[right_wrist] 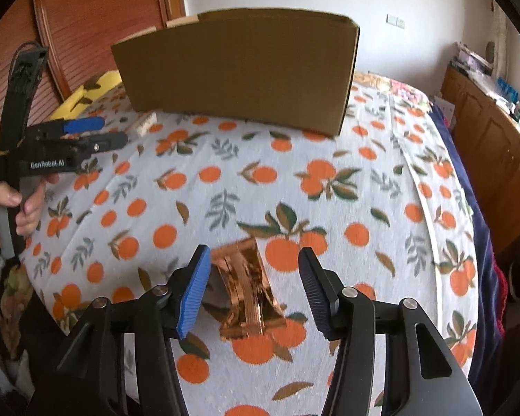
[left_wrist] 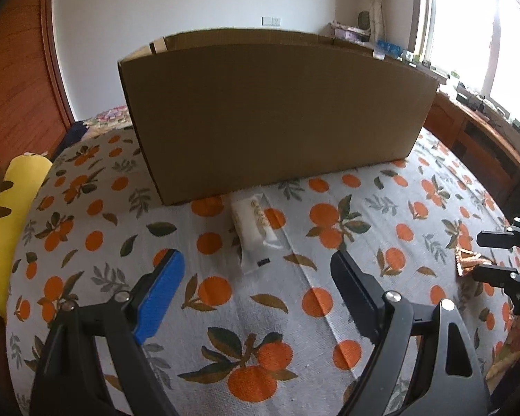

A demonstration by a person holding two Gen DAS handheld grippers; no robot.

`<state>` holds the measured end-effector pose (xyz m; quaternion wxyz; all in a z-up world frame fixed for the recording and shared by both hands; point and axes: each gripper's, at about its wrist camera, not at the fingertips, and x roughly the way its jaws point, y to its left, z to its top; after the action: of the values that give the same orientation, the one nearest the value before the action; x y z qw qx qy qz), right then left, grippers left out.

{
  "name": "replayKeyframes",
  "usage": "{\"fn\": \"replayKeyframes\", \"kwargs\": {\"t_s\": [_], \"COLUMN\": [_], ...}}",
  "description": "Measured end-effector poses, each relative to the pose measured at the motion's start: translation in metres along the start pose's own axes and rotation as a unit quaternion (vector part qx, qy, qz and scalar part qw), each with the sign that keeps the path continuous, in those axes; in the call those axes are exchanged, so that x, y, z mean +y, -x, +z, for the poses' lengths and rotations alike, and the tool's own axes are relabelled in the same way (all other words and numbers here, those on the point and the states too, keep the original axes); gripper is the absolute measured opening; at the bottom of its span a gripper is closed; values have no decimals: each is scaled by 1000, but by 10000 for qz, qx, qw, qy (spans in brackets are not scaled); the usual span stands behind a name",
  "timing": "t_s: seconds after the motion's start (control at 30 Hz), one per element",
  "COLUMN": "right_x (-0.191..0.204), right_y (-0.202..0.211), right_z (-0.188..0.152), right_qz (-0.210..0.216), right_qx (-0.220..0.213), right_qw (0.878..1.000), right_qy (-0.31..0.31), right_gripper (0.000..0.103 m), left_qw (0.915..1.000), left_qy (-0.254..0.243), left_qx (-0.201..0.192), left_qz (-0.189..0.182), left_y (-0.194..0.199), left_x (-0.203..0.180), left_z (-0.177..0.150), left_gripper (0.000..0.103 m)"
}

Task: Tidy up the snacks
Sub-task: 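Grasp the white bar with the left gripper while the right gripper grasps the copper packet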

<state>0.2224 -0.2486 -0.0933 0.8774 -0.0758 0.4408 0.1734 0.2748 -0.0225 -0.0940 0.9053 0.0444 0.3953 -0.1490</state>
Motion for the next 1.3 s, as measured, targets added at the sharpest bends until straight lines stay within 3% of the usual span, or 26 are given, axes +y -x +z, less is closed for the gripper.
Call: {"fn": "replayKeyframes", "kwargs": {"t_s": [0.2,0.3,0.37,0.63,0.93,1.13,1.2,1.3], "right_x": [2,4,6,9,7,8,9,9], "right_y": [-6,-7,-8,-24,-32,-31,-31,-30], "right_z": [-6,-5,-3,25,20,18,17,16], "right_qz": [-47,-76,-94,-106,-95,-72,-36,-17], "right_qx": [187,163,143,-89,-304,-355,-372,-396], "right_qw": [9996,9995,9993,9995,9990,9988,9987,9987], "right_qy": [218,275,328,267,300,315,338,324], "right_gripper": [44,26,22,21,22,22,22,22], "left_qw": [9997,9995,9992,9991,9995,9996,9997,9992], "left_qy": [118,158,186,106,224,259,239,274], "left_qx": [184,287,361,403,206,63,104,226], "left_qz": [-73,-51,-61,35,-52,-41,43,184], "left_y": [-8,-12,-15,-18,-13,-16,-21,-30], "left_x": [4,6,8,5,9,8,7,7], "left_z": [1,1,2,2,7,27,33,36], "left_gripper": [87,87,87,87,85,64,51,45]}}
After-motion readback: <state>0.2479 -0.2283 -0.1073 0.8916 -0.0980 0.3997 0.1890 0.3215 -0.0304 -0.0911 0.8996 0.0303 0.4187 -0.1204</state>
